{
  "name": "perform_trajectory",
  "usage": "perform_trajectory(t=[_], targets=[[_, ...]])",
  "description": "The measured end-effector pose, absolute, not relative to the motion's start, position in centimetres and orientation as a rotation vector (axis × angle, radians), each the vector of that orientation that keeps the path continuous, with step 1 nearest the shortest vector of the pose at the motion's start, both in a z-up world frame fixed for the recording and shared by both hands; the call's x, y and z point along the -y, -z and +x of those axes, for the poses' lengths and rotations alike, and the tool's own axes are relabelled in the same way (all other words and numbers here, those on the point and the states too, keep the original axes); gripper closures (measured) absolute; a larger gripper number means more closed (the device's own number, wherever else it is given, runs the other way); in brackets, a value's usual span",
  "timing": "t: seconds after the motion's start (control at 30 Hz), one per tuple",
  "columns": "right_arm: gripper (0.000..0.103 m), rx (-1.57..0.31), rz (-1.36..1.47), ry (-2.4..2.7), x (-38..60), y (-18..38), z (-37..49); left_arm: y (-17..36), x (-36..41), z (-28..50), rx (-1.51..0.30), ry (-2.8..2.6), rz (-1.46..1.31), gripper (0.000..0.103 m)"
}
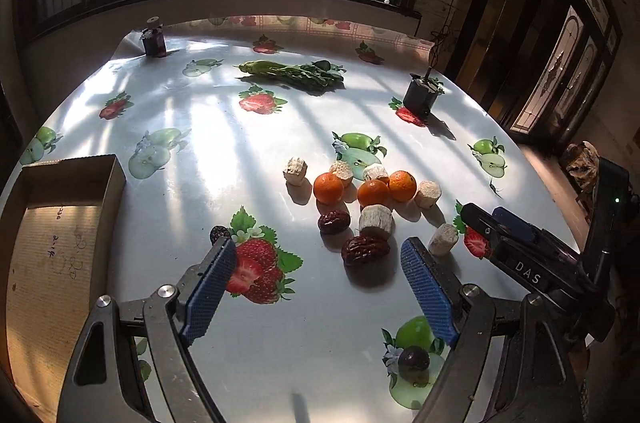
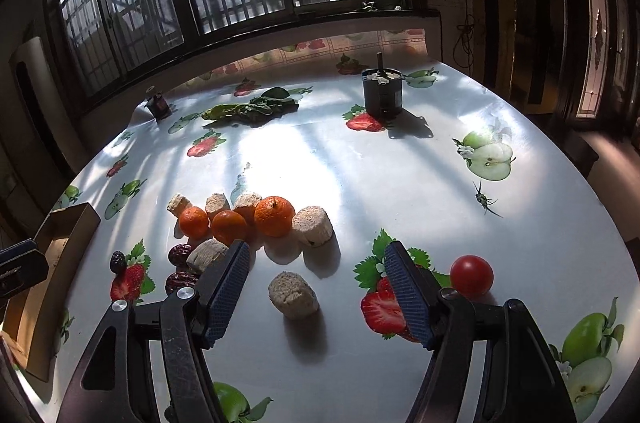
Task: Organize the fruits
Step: 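Grasp the large red date with the left tool while the right grasps a beige round piece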
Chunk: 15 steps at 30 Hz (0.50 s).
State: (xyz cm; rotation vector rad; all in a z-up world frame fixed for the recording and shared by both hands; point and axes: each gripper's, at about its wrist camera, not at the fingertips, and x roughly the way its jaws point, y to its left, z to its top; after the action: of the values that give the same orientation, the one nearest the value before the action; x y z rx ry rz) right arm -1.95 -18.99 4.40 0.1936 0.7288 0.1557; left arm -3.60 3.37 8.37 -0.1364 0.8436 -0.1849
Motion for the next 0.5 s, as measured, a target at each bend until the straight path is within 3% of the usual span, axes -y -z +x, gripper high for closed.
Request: perform_trajectory(t=[0.2,0.3,0.5], targets=[[0.035,-0.726,0.150,-0.154,18.5,-4.5,-2.4,-5.4,-2.8,-0.6,-0.882,0.227,-0.255,0.021],[0.037,-0.750,0.133,-0.164,18.0,-4.0,-2.3,-4.6,-3.2,0.3,-0.892,0.261,-0.311,0.035],[0.037,-0.789,0.084,-0.183,16.6,-3.1,-2.0,-3.1,-3.8,1.4,-0.916,0.284,-0.361,0.035]])
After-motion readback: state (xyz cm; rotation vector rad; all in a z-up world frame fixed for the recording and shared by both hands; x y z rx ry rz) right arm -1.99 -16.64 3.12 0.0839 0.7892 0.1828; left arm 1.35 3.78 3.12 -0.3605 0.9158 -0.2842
